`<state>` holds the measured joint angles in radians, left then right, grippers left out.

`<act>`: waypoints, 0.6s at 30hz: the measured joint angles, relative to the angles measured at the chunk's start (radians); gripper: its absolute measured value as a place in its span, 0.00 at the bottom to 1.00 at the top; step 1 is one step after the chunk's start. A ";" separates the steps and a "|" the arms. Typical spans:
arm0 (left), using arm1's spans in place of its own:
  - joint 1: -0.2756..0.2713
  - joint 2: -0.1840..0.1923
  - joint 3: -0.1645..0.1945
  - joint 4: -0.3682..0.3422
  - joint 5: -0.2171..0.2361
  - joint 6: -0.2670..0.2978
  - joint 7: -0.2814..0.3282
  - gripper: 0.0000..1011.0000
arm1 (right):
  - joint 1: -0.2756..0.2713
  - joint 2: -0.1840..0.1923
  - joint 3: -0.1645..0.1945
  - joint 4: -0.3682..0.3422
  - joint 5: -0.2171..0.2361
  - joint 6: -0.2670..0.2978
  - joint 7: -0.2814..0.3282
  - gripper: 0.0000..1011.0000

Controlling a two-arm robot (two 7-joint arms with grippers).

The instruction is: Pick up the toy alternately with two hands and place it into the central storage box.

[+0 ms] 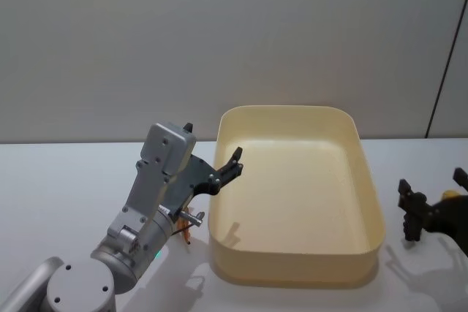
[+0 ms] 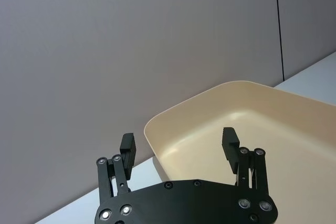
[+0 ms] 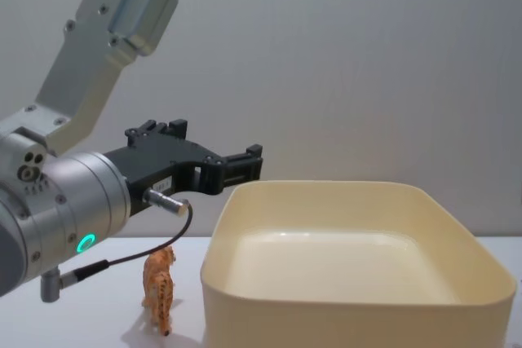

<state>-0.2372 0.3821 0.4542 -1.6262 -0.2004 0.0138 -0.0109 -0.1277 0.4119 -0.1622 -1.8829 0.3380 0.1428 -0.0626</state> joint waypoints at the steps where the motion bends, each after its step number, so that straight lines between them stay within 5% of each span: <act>1: 0.000 0.000 0.000 0.000 0.000 0.000 0.000 0.99 | 0.000 0.000 0.000 0.000 0.000 0.000 0.000 0.99; 10: 0.000 0.000 0.000 0.000 0.000 0.000 0.000 0.99 | -0.038 0.019 0.021 -0.017 0.034 0.060 -0.028 0.99; 18: 0.000 0.000 0.000 0.000 0.000 0.000 0.000 0.99 | -0.019 0.010 0.029 0.021 0.055 0.102 -0.031 0.99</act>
<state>-0.2372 0.3821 0.4542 -1.6262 -0.2004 0.0138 -0.0109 -0.1465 0.4220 -0.1334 -1.8615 0.3928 0.2447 -0.0933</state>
